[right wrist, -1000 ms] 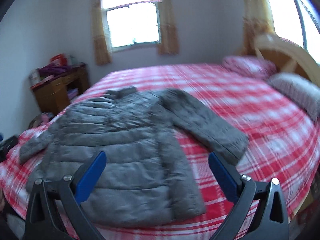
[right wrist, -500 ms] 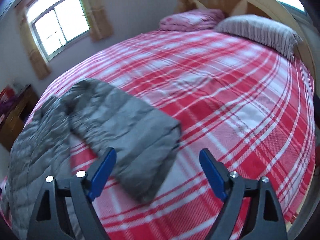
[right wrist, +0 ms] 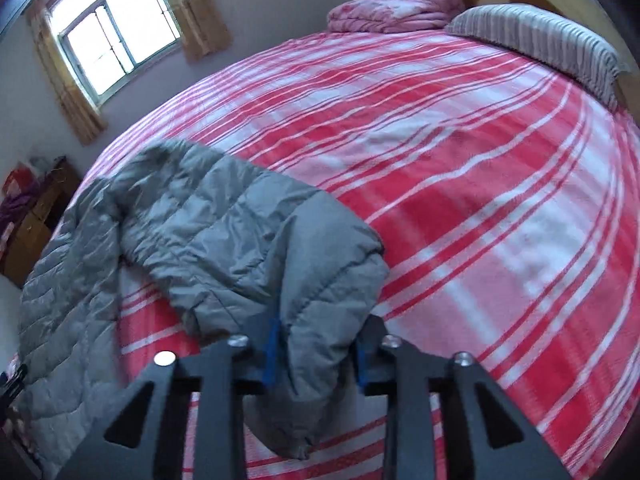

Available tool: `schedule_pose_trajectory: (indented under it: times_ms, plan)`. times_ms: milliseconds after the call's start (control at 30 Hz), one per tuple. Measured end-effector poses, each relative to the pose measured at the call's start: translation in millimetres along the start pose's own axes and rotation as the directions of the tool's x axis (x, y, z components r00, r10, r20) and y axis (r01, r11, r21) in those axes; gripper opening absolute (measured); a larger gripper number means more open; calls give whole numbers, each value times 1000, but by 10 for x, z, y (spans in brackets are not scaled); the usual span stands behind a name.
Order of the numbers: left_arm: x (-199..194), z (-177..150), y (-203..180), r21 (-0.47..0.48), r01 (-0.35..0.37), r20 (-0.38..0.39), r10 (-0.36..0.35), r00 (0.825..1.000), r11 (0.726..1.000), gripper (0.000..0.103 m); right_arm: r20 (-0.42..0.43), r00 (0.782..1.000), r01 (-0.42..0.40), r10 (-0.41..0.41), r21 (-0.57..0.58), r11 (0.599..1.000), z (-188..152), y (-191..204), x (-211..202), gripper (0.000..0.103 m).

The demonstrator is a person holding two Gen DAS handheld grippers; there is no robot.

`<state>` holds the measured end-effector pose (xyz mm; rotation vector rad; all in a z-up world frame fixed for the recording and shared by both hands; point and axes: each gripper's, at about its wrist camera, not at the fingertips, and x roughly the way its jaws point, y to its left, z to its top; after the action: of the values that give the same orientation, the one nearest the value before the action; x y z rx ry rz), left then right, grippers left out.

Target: Fold large clothes

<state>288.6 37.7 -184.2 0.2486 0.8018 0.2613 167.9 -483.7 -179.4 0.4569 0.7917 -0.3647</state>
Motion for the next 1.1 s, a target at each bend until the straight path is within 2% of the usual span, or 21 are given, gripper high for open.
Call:
schedule_pose_trajectory:
  times_ms: [100, 267, 433, 633, 867, 1100]
  plan:
    - [-21, -6, 71, -6, 13, -2, -13, 1000, 1000, 102, 22, 999, 25, -25, -7, 1000, 117, -52, -77, 21]
    - [-81, 71, 118, -3, 32, 12, -31, 999, 999, 102, 76, 997, 35, -31, -58, 998, 277, 154, -224, 18]
    - [-146, 218, 222, -16, 52, 35, -51, 998, 999, 102, 173, 985, 39, -6, -189, 981, 519, 731, -459, 18]
    - [-146, 320, 261, -25, 57, 43, -56, 998, 998, 102, 230, 971, 25, 66, -369, 929, 579, 1600, -573, 18]
    - [-2, 414, 276, -19, 39, 47, -38, 998, 999, 102, 222, 964, 0, 147, -550, 835, 271, 2518, -420, 18]
    - [206, 429, 339, -33, 37, 13, -37, 999, 999, 102, 158, 970, -34, 187, -670, 741, -321, 3213, 53, 18]
